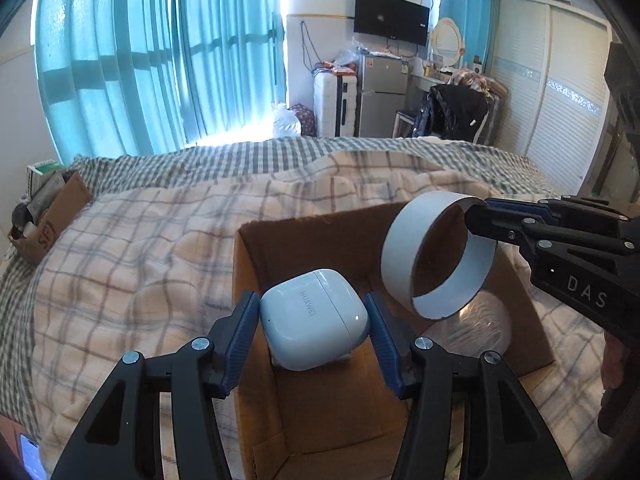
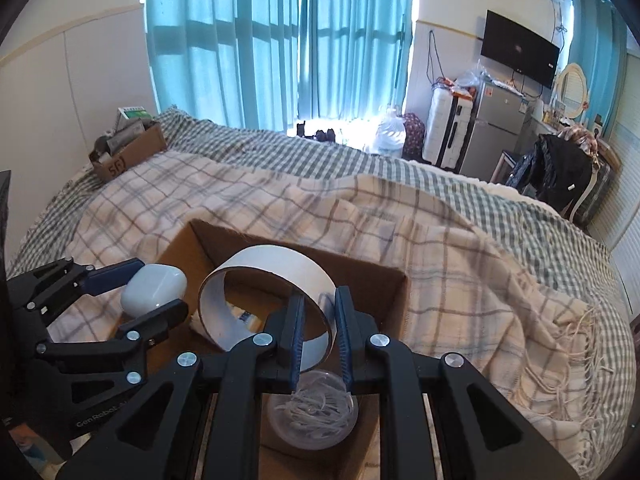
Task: Organize objects
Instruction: 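Place earbud case in box with left tool while right tool drops tape roll in, then grasp the white cloth with the right tool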
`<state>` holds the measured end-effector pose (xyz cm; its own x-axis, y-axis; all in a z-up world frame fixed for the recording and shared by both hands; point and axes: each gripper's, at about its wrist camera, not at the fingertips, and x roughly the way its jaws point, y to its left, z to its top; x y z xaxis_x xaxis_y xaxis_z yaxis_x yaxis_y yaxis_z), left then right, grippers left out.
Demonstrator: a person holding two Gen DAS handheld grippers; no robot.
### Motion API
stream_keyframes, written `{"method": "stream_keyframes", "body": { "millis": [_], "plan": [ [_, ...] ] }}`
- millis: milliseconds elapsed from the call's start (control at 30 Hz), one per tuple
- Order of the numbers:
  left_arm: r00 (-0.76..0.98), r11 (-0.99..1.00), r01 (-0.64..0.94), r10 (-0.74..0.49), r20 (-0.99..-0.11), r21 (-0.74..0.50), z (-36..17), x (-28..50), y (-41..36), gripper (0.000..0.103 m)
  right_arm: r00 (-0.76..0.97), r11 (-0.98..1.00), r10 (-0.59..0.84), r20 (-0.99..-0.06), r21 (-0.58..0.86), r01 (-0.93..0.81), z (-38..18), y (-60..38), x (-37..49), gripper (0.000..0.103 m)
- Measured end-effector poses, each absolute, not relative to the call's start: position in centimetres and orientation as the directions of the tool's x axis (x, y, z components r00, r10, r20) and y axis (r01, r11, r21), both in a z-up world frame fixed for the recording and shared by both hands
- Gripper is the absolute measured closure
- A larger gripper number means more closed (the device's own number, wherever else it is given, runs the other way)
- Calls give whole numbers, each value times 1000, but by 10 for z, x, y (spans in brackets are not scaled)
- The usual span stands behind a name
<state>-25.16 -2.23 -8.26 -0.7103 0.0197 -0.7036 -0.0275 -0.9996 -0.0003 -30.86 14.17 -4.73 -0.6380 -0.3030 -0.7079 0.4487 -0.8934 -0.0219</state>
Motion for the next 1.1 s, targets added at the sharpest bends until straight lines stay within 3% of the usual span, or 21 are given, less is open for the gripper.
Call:
{"method": "stream_keyframes", "body": {
  "millis": [133,200,233,267,300,500,633,800,967,1100],
  "plan": [
    [-687,-1000,-29,15,-726,7,-94,-256,-22,47,-627,-900,-312,-713,11,435,-59,150,-317,88],
    [-680,-1000,-25,15,-733,3,-93,-254,-20,39,-628,-901,-320,-709,22,434,-57,153,-315,80],
    [-673,-1000,-30,23,-739,-4,-91,-252,-19,32,-634,-903,-319,-705,23,429,-54,155,-313,62],
    [-669,-1000,-26,20,-743,-4,-89,-250,-17,16,-644,-908,-313,-698,21,418,-50,159,-309,37],
    [-674,-1000,-13,9,-739,0,-85,-246,-16,11,-655,-913,-307,-691,18,408,-46,161,-305,29],
    [-702,-999,6,-39,-711,48,-54,-215,-16,11,-701,-927,-279,-657,-5,374,-13,181,-267,27],
    [-736,-998,10,-52,-675,66,-27,-184,-22,3,-736,-932,-271,-621,-21,361,19,197,-230,27],
    [-752,-996,12,-64,-656,83,-9,-148,-26,3,-777,-935,-243,-581,-73,347,51,207,-174,21],
    [-767,-997,-2,-46,-640,74,-6,-112,-23,0,-818,-950,-228,-528,-64,306,61,214,-121,19],
    [-766,-994,-51,-20,-643,92,-12,-92,-16,0,-813,-950,-219,-540,-71,303,54,209,-94,17]
  ]
}}
